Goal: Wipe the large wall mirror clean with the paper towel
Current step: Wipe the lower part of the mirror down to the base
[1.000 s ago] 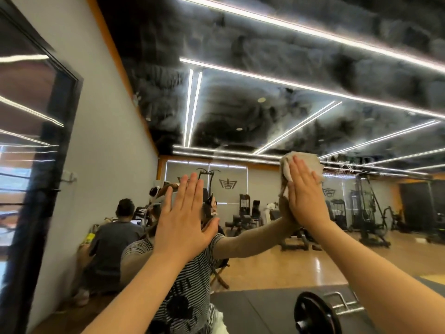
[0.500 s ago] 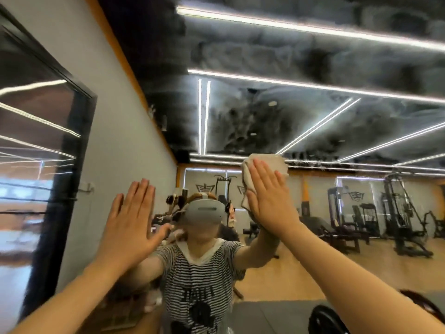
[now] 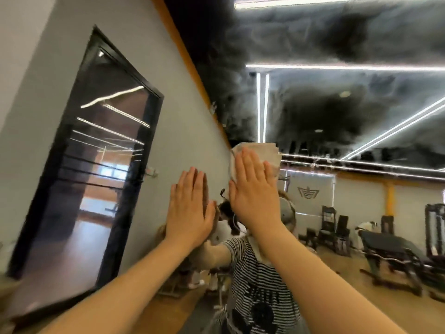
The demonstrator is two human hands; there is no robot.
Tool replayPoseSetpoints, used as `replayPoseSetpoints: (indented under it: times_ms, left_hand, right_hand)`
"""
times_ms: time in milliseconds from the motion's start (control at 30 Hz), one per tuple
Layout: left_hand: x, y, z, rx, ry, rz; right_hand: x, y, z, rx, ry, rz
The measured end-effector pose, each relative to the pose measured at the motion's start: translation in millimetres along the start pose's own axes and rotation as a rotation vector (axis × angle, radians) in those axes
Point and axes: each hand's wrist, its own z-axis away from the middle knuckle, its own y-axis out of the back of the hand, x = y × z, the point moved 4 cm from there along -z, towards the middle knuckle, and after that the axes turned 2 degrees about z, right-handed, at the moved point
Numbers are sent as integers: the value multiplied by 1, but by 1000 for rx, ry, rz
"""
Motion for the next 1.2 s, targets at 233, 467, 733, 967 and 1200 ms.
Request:
replayPoseSetpoints:
  times_ms: [233,467,733,967,1200]
  left_hand:
    - [0,-10,0,-5,41,83]
    - [4,-8,2,4,36,53]
    - [2,-10,0,16,16,59]
    - [1,-12,1,31,9,60]
    - [-1,-15,0,36,-11,48]
  right_hand:
    - [2,1,0,-10,47,-33]
    - [23,9,2,-79,118,84]
    - [121,40,43,-100,-146,-18]
    - [143,51,59,-51,-344,-15]
    - [51,22,1,-127,-134,50]
